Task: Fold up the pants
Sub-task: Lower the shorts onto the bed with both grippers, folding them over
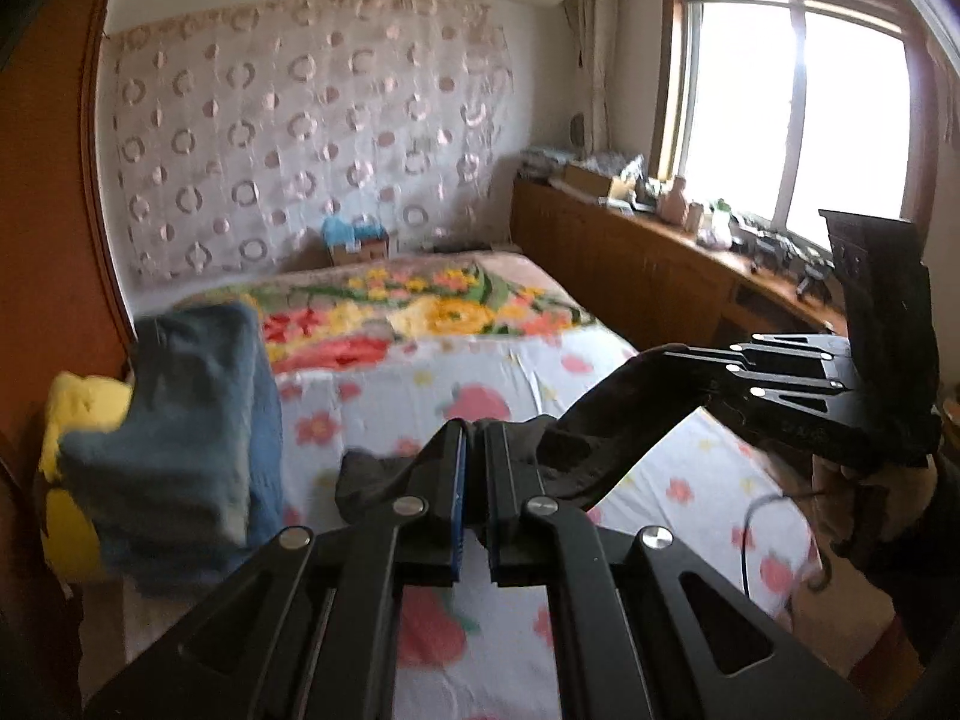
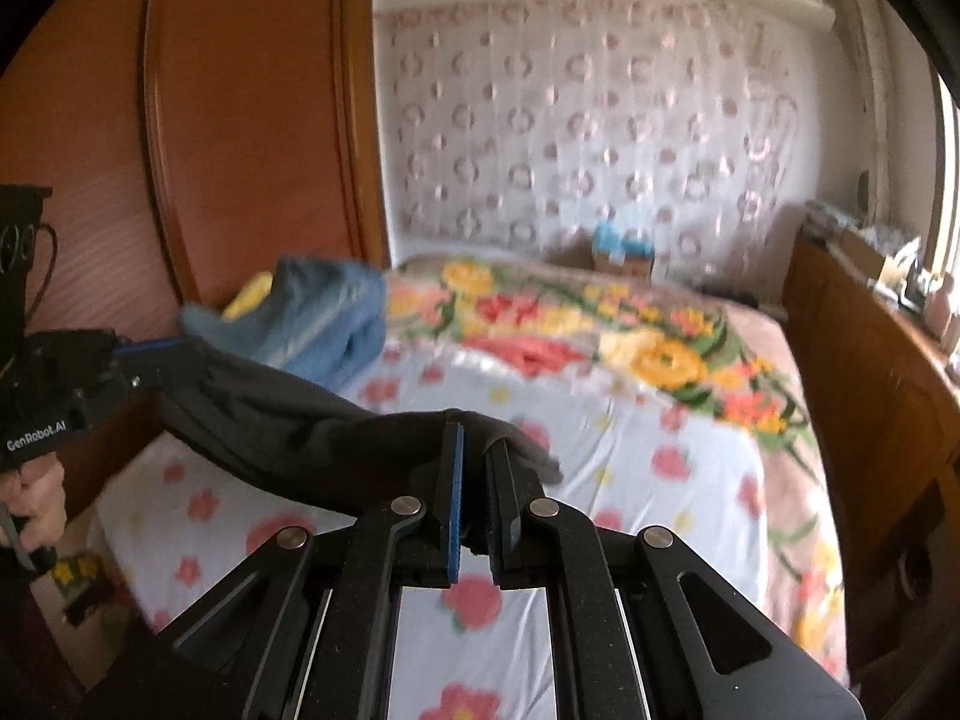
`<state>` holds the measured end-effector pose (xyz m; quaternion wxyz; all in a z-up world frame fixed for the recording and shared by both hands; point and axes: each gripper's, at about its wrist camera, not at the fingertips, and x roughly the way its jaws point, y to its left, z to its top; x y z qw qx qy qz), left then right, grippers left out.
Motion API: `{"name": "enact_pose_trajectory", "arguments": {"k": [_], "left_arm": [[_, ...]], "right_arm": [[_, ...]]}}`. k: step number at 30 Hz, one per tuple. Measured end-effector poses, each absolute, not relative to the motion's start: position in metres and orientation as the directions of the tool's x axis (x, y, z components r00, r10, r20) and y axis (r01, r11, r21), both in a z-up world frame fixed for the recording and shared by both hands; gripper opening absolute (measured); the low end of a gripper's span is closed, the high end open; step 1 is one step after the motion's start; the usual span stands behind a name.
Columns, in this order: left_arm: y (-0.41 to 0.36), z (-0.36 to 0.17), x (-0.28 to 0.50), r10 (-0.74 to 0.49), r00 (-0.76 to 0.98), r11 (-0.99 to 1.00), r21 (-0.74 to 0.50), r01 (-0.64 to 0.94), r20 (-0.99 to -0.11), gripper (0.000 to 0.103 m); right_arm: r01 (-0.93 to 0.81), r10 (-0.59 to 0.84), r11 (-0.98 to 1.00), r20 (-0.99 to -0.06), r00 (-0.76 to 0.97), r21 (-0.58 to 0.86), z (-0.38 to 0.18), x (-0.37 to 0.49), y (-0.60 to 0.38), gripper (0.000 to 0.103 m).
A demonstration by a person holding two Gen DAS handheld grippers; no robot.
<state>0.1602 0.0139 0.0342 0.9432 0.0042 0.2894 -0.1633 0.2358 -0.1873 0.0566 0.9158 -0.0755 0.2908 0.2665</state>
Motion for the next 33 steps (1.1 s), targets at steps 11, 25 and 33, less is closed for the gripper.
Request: {"name": "enact_pose_trajectory", "arguments": {"k": [11,25,33], "left_arm": [[0.018,0.009,0.123,-0.331,0.748,0.938,-0.113,0.327,-0.576,0.002],[0.020,-0.012,0.106,-0.351,0.722,0.930,-0.131,0.344,-0.596,0.002],[0.015,-0.039,0.089,-0.355,0.696,0.930,-0.159,0.332,-0.625,0.002]], "right_arm": [[-0.567,0.474,0.821,-0.635,0.610,0.068,0.023,0.183,-0.186,0.004],[-0.560,0.464,0.824,-0.672,0.577,0.088,0.006,0.153,-0.188,0.004],[-0.538,0.456,0.834,-0.700,0.550,0.120,-0.024,0.140,-0.197,0.004]]}}
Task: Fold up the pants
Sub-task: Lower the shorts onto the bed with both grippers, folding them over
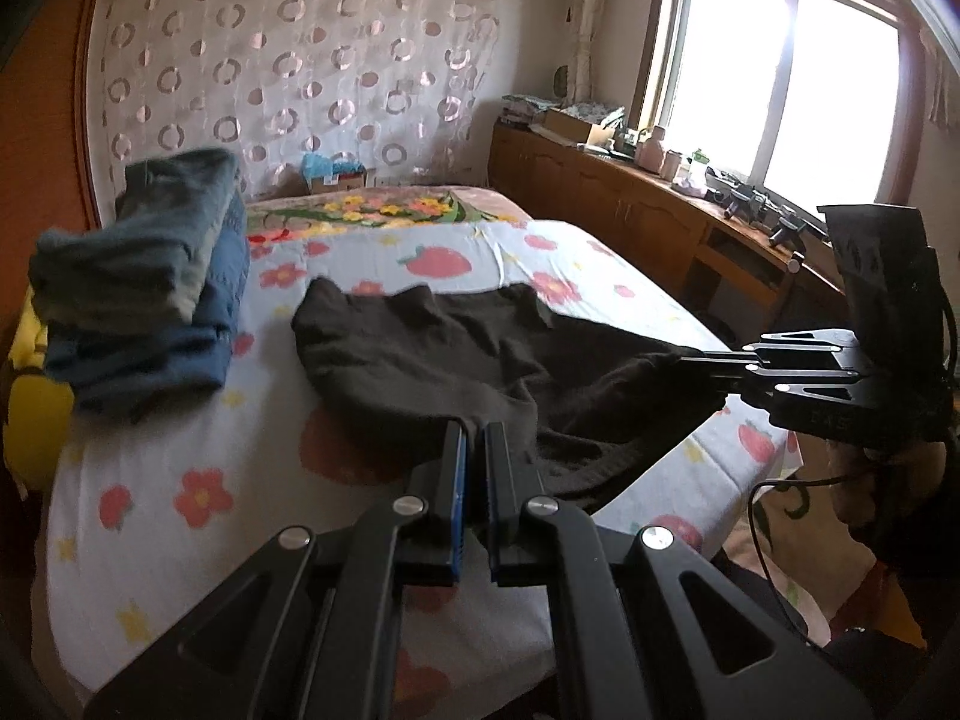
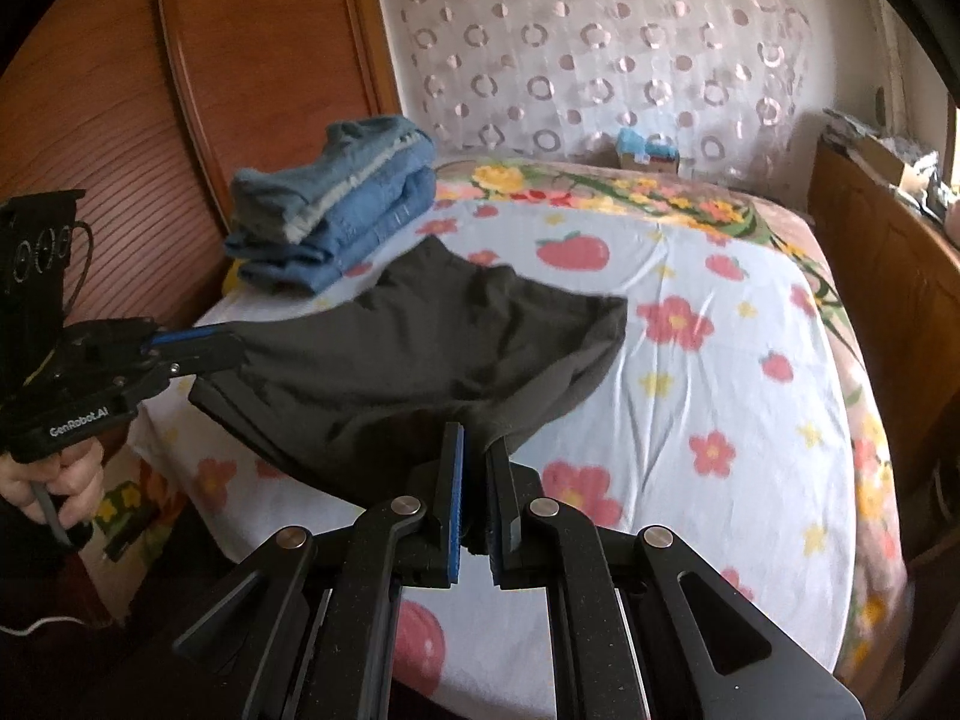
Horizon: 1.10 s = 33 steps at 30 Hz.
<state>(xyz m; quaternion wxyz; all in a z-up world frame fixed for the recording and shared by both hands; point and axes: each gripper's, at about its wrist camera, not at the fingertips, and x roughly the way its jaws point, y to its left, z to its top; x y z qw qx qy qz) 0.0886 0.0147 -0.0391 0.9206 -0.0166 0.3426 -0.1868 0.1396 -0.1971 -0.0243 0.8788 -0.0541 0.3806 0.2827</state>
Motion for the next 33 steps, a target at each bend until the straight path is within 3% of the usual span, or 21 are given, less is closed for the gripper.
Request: {"name": "enact_pose_trajectory", "arguments": {"k": [16,33], "left_arm": [[0.018,-0.087,0.071,-0.365,0.645,0.930,-0.224,0.293,-0.671,0.002],[0.016,-0.081,0.048,-0.405,0.642,0.913,-0.259,0.314,-0.651,0.002]], "right_arm": [[-0.503,0.446,0.848,-0.738,0.506,0.168,-0.076,0.121,-0.207,0.004],[-0.499,0.496,0.835,-0.712,0.497,0.234,-0.078,0.103,-0.221,0.004]]}}
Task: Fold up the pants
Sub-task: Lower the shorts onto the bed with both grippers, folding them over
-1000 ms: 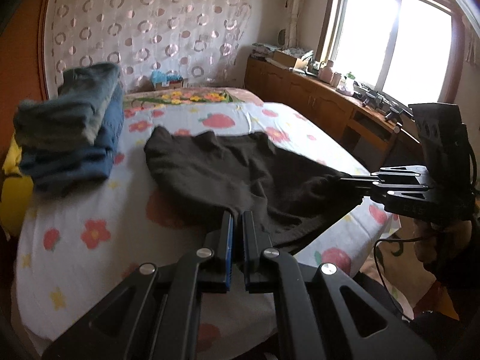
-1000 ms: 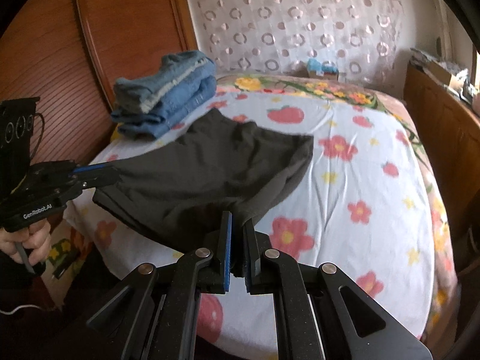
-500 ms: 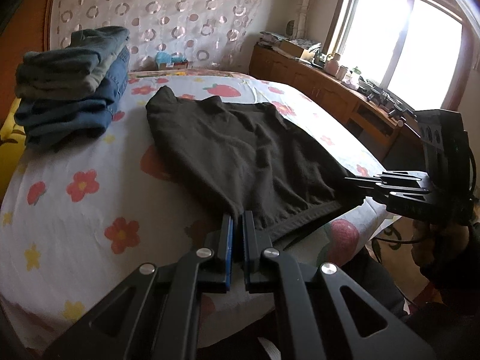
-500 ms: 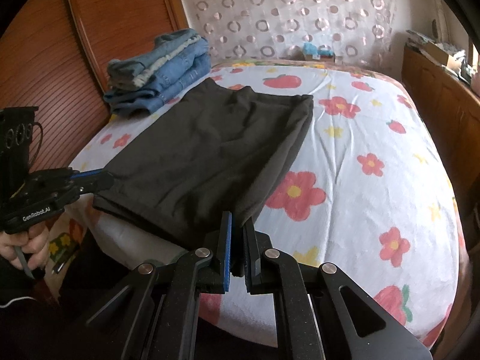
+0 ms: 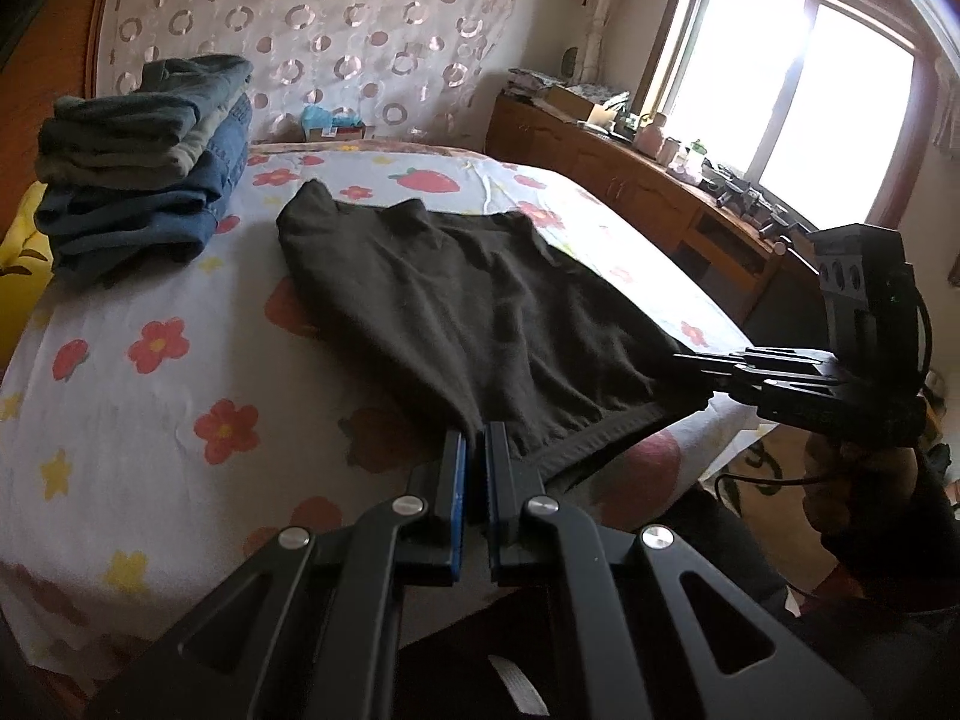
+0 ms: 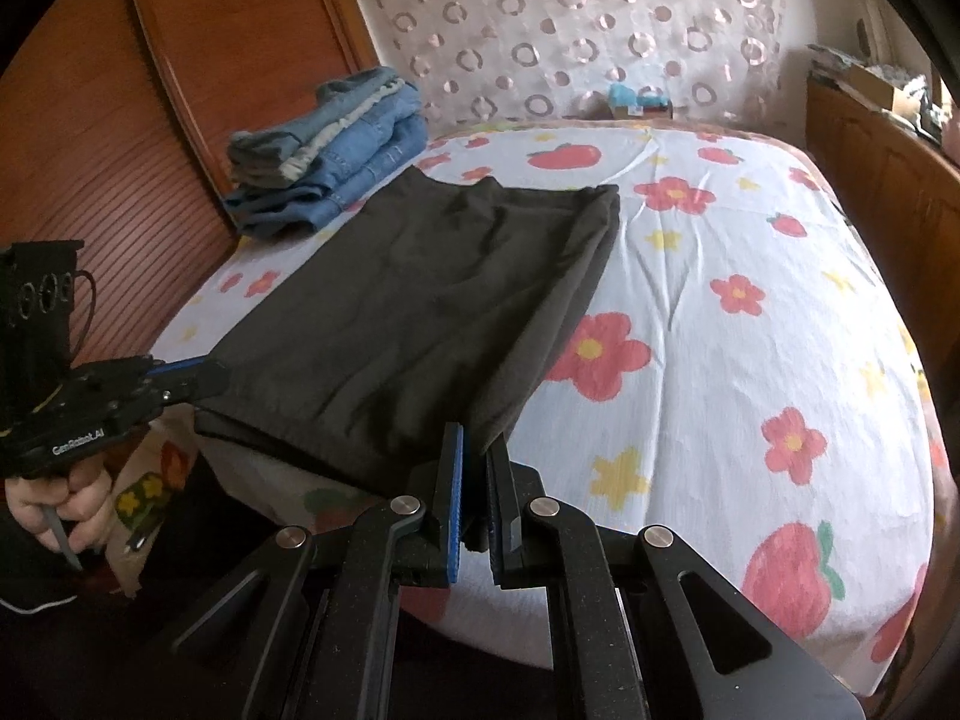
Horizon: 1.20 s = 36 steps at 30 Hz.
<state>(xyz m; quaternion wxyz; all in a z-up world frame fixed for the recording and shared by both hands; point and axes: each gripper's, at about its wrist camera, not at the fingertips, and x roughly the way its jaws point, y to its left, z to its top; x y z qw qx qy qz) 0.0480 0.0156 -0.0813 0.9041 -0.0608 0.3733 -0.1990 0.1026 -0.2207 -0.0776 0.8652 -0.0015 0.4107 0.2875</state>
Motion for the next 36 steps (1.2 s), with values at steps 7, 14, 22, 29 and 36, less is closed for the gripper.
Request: {"name": "enact_pose_trajectory", "arguments": {"k": [7,14,22,29,36], "left_arm": [[0.013,-0.061,0.040,-0.405,0.665,0.913,-0.236,0.333,-0.628,0.002],[0.014,-0.044,0.039,-0.408,0.689,0.911,-0.218,0.349,-0.599,0.002],[0.020,-0.041,0.059,-0.395,0.707,0.918,-0.213,0.336,-0.587,0.002],[0.023,-0.034,0.082,-0.383,0.722,0.923,-0.210,0.322,-0.576,0.002],[0.024,-0.022,0.107,-0.363,0.744,0.931,-0.189,0.312,-0.561,0.002]], "right_arm": [[-0.515,0.510,0.827,-0.686,0.518,0.225,-0.059,0.085,-0.224,0.004],[-0.537,0.510,0.823,-0.658,0.555,0.184,-0.037,0.077,-0.218,0.004],[-0.540,0.509,0.826,-0.631,0.586,0.165,-0.026,0.092,-0.211,0.004],[-0.521,0.492,0.840,-0.615,0.616,0.150,-0.021,0.111,-0.207,0.004],[-0.501,0.478,0.854,-0.594,0.647,0.142,-0.011,0.138,-0.206,0.004]]}}
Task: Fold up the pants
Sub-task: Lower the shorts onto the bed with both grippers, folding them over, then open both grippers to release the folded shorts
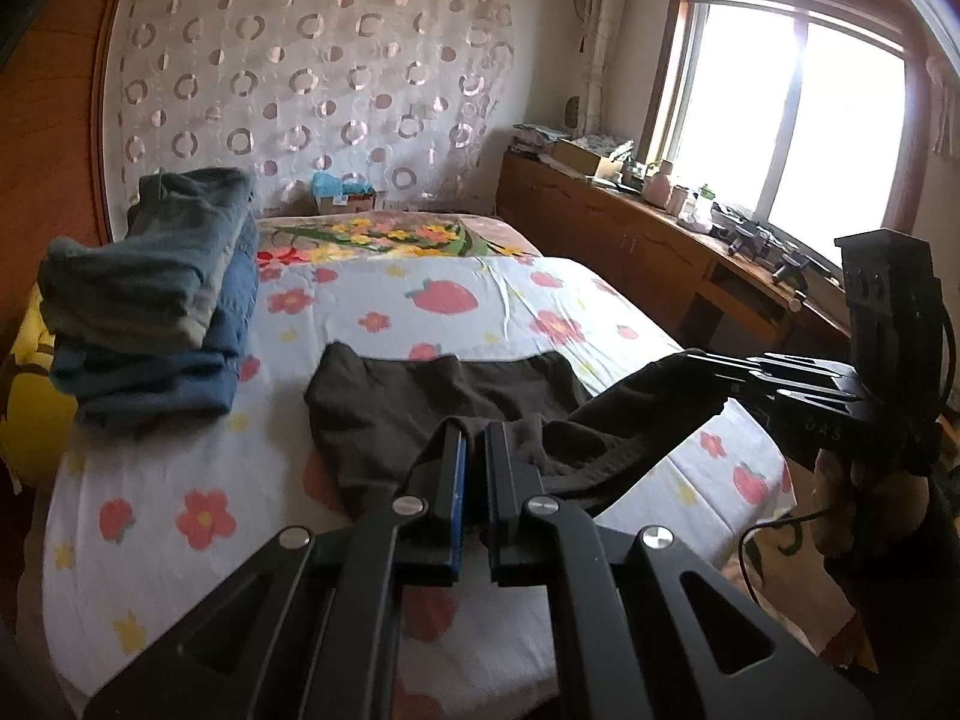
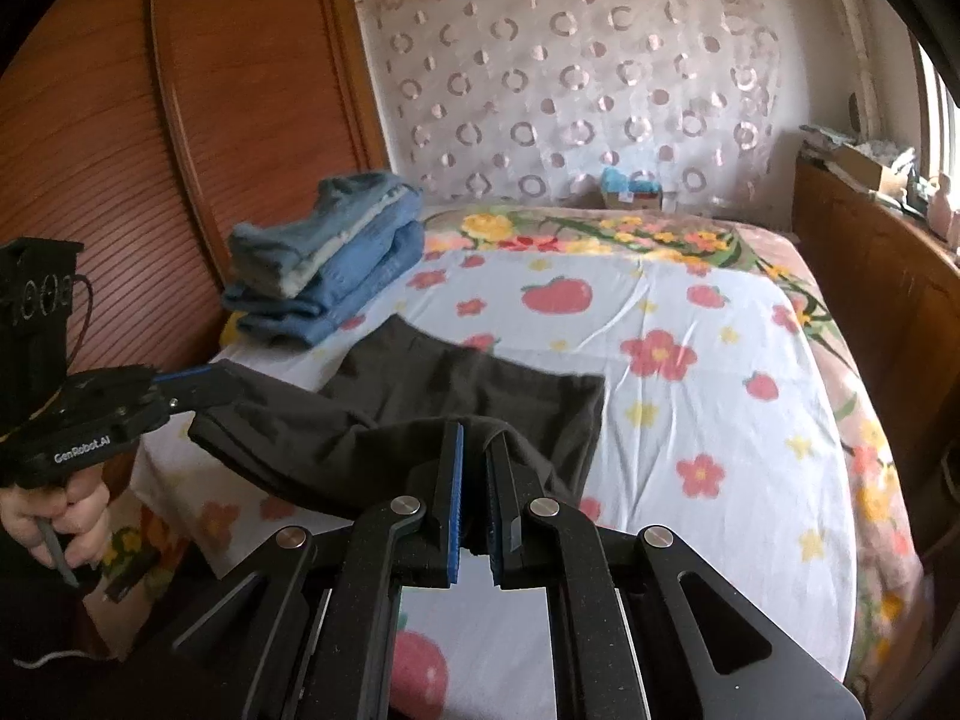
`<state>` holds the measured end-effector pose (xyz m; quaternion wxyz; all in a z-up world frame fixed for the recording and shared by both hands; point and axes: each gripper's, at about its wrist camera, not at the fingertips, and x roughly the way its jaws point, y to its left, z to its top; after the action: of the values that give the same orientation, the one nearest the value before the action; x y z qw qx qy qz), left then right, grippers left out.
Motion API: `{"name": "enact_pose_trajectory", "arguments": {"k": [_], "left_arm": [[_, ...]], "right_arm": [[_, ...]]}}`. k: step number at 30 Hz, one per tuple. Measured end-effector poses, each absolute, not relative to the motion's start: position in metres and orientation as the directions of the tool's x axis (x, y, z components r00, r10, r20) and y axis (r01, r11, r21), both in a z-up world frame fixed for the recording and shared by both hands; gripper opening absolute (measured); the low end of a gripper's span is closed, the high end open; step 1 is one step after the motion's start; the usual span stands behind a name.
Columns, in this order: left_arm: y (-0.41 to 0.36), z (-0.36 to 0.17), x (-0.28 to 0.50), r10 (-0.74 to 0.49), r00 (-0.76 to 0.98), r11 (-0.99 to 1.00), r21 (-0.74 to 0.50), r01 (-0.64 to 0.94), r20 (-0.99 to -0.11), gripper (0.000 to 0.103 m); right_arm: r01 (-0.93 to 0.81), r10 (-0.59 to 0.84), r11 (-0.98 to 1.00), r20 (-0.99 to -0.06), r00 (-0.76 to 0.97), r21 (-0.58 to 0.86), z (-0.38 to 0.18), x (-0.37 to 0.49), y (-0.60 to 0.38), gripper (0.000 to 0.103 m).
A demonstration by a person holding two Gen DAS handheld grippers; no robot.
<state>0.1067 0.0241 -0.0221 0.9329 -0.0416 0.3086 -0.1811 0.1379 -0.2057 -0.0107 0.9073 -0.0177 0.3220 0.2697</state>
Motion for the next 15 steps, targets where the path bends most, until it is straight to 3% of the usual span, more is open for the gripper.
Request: {"name": "enact_pose_trajectory", "arguments": {"k": [8,15], "left_arm": [[0.023,-0.017,0.130,-0.335,0.752,0.942,-0.172,0.289,-0.567,0.003],[0.022,-0.030,0.151,-0.330,0.733,0.943,-0.178,0.281,-0.595,0.003]], "right_arm": [[-0.485,0.462,0.865,-0.579,0.671,0.129,-0.006,0.169,-0.199,0.004],[-0.472,0.429,0.875,-0.628,0.649,0.110,-0.025,0.197,-0.190,0.004]]}}
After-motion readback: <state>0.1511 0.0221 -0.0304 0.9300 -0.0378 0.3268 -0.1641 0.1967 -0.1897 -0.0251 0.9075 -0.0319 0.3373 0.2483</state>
